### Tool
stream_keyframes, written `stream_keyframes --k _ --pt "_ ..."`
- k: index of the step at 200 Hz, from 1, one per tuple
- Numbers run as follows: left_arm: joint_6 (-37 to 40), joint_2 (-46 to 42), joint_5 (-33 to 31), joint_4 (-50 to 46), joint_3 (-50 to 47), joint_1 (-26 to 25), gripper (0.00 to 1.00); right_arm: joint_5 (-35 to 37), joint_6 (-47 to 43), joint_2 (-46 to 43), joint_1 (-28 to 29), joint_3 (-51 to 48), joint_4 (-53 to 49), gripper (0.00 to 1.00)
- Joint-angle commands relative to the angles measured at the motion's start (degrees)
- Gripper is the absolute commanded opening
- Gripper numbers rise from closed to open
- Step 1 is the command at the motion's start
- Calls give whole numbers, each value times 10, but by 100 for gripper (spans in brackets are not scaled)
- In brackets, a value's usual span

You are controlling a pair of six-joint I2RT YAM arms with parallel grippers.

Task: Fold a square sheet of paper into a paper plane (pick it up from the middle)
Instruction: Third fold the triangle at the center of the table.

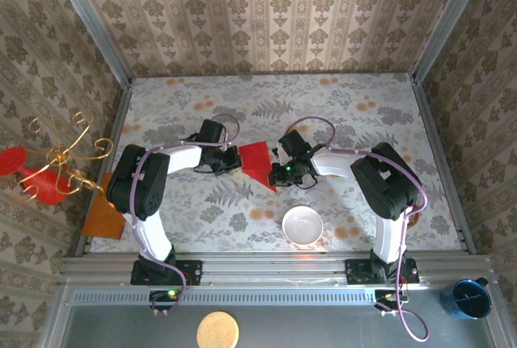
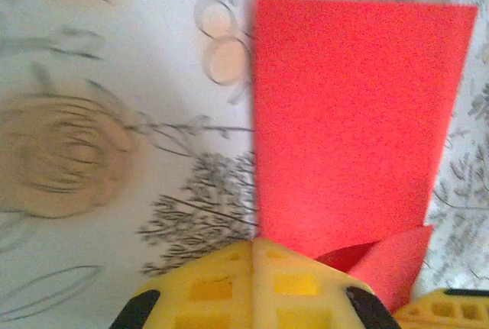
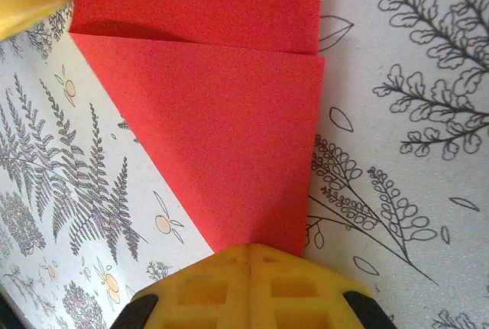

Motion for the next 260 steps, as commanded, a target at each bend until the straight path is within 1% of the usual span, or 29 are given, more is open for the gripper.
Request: stream_keyframes --k 1,21,27,30,44,70,87,105,125,147,172,224,232,237,260 --pt "22 -55 -55 -10 -3 4 0 61 3 30 -9 -30 -92 0" --pt "21 -91 -80 -22 2 -23 1 58 4 30 -10 -25 -90 0" --pt "20 -96 -87 -23 3 -24 1 57 5 31 -10 -25 -89 0" --pt "18 -99 -90 -24 3 -41 1 57 5 31 -10 -25 -88 0" --pt "6 -100 -89 -21 1 -66 1 56 7 34 -10 -26 -86 0" --pt "-22 -77 -63 11 -5 -107 0 55 9 39 -10 -30 -84 0" --pt "-27 -50 -58 14 5 -130 0 56 10 40 -11 -32 -84 0" --pt "-29 -27 -54 19 13 -143 0 58 11 39 -11 -33 -86 0" --pt "-29 -10 -55 21 13 -147 0 64 12 40 -11 -35 -90 0" --pt "-16 0 -75 17 6 -142 0 71 16 43 -11 -38 -96 0" --pt "-4 9 -87 28 -13 -120 0 83 19 47 -11 -44 -109 0" --pt "28 6 -82 42 -49 -37 0 108 28 45 -21 -60 -119 0" --pt "34 4 -79 44 -53 -31 0 108 29 43 -24 -62 -118 0" --pt "37 2 -78 46 -54 -12 0 108 31 41 -25 -62 -117 0" --pt "40 -8 -65 61 -53 13 0 105 31 38 -27 -57 -111 0"
